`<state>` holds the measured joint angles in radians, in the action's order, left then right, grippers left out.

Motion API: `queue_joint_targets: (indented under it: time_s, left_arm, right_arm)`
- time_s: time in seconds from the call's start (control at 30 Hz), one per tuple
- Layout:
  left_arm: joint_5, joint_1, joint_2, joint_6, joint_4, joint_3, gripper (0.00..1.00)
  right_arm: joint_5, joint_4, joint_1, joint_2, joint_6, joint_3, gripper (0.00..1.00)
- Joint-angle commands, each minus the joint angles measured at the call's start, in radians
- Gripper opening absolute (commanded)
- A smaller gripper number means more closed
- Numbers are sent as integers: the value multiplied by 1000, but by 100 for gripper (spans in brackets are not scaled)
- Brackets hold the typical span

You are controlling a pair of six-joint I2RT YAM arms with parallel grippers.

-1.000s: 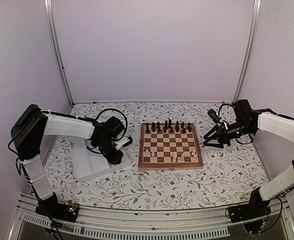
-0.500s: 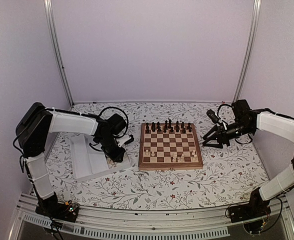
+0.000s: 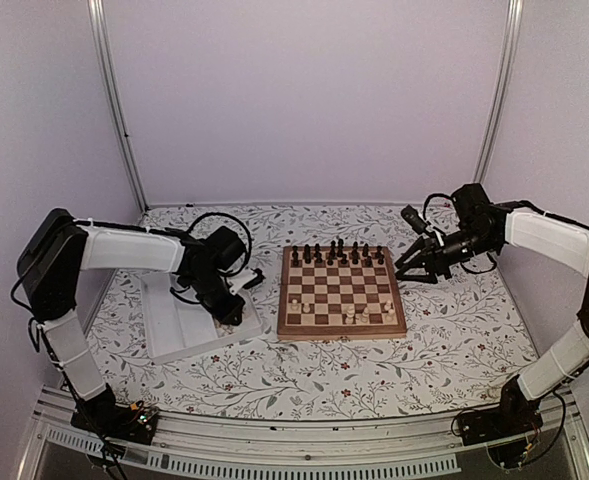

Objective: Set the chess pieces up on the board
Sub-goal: Pick up the chess piece from the storage box, then place the chess piece on the chessboard.

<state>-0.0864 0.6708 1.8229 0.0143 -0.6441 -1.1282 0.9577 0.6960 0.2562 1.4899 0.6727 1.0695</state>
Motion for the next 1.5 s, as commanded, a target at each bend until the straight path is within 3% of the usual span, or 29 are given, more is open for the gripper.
queue_joint_targets:
  time_s: [0.0,0.23,0.53,0.7,0.93,1.17,1.47]
  left_arm:
    - [-17,-6,-171,-7,64,24,1]
    - [-5,24,-324,-63,215,48,3]
    - [-38,159,-397,-64,452,34,6]
    - [-48,201,-347,-56,441,-34,6]
    - [-38,242,-296,-59,424,-75,6]
    - [-38,253,-286,-53,422,-89,6]
    - [-10,254,-281,-50,424,-90,10]
  right_arm:
    - [-15,16,40,64,-64,162,50]
    - [-18,47,164,214,-240,449,50]
    - [-70,84,354,354,-392,645,55]
    - [-55,56,374,406,-491,695,55]
    - [22,53,409,450,-508,699,54]
    - [43,42,422,459,-513,698,42]
    - [66,40,426,453,-504,679,8]
